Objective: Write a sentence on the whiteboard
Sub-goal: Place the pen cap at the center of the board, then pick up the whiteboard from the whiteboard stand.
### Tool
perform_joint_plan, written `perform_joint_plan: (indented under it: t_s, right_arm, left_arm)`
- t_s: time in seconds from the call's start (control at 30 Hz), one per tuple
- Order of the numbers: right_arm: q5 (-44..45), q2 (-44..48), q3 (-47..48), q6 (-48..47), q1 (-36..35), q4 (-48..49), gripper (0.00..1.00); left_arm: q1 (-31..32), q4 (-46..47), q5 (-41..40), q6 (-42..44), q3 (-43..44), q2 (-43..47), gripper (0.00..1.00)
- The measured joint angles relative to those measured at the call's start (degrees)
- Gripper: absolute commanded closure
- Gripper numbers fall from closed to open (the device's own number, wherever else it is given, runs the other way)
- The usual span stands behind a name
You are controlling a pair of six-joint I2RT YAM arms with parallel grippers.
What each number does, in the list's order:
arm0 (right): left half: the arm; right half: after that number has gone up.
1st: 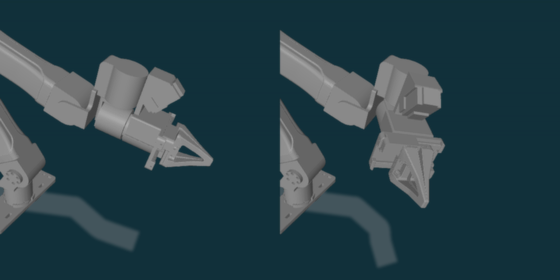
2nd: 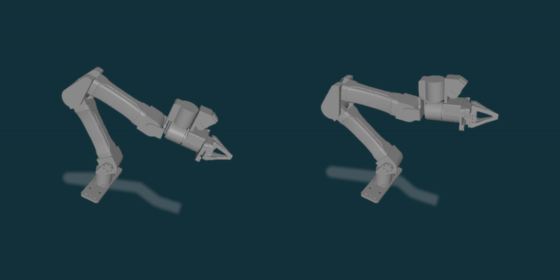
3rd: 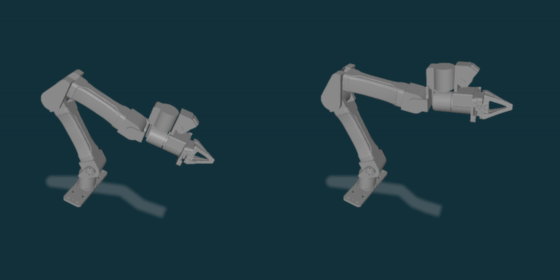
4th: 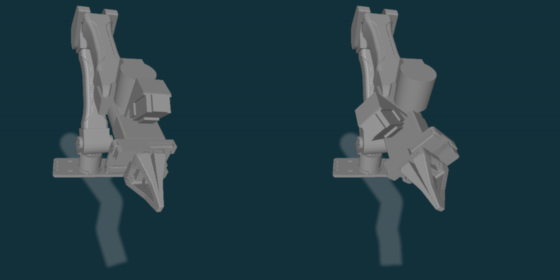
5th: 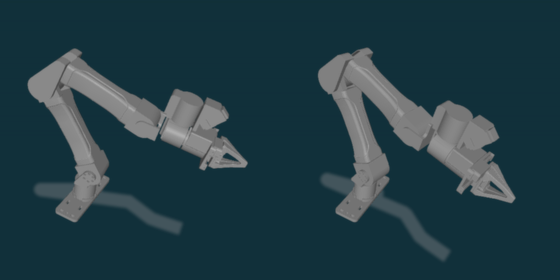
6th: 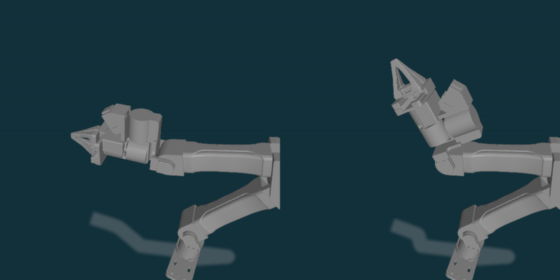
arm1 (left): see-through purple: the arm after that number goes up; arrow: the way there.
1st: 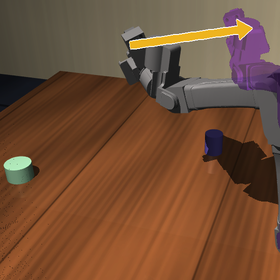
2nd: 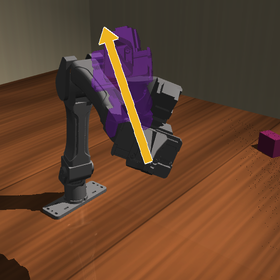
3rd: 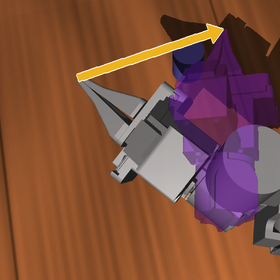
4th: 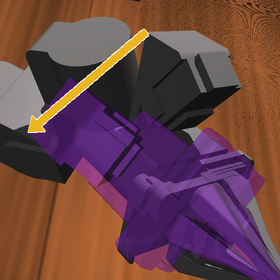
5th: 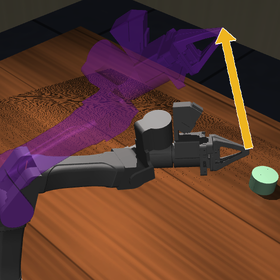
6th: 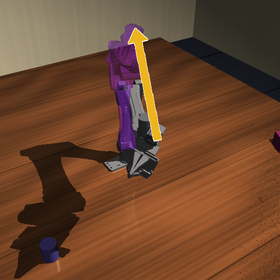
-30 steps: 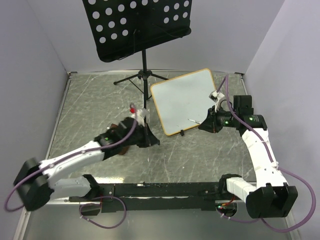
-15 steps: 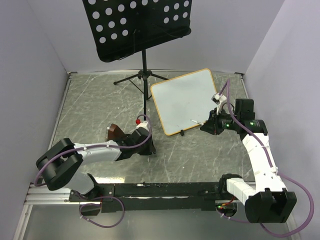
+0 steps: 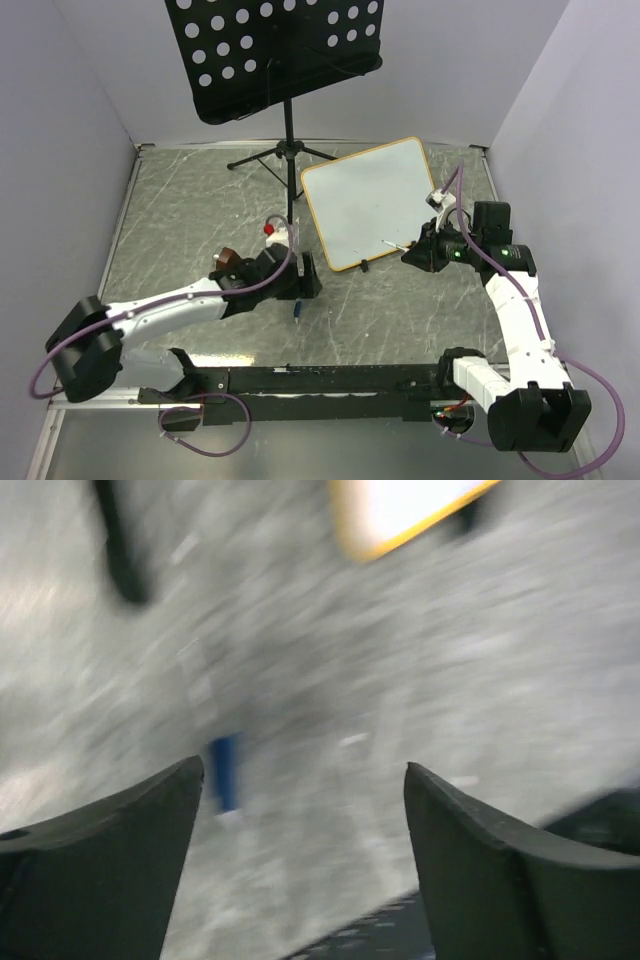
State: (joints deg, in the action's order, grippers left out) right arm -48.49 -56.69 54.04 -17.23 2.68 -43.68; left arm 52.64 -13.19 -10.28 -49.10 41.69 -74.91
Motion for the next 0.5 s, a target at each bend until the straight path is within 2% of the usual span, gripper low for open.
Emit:
perform_joint_plan:
  t_s: [0.13,0.2,0.37,0.5]
  right_arm:
    - [-1.3,1.5,-1.2,-0.1,0.5,0.3,1.00]
    - [-2.5,2.4,-1.9,-0.2,0.7,1.3,1.00]
    - [-7.0,4.5,-4.8,-0.1,1.5,3.7,1.00]
    - [-9.8,5.6,-6.1,-0.1,1.9,4.9,1.00]
  left_arm:
    - [-1.5,4.9,2.6,1.3,3.8,3.5,0.10]
    - [-4.3,10.4,6.1,1.4,5.0,3.1,0.10]
    - [-13.7,22.9,14.8,1.4,5.6,-2.7,0.10]
    - [-17.0,26.8,18.9,1.9,6.3,-8.2,0.11]
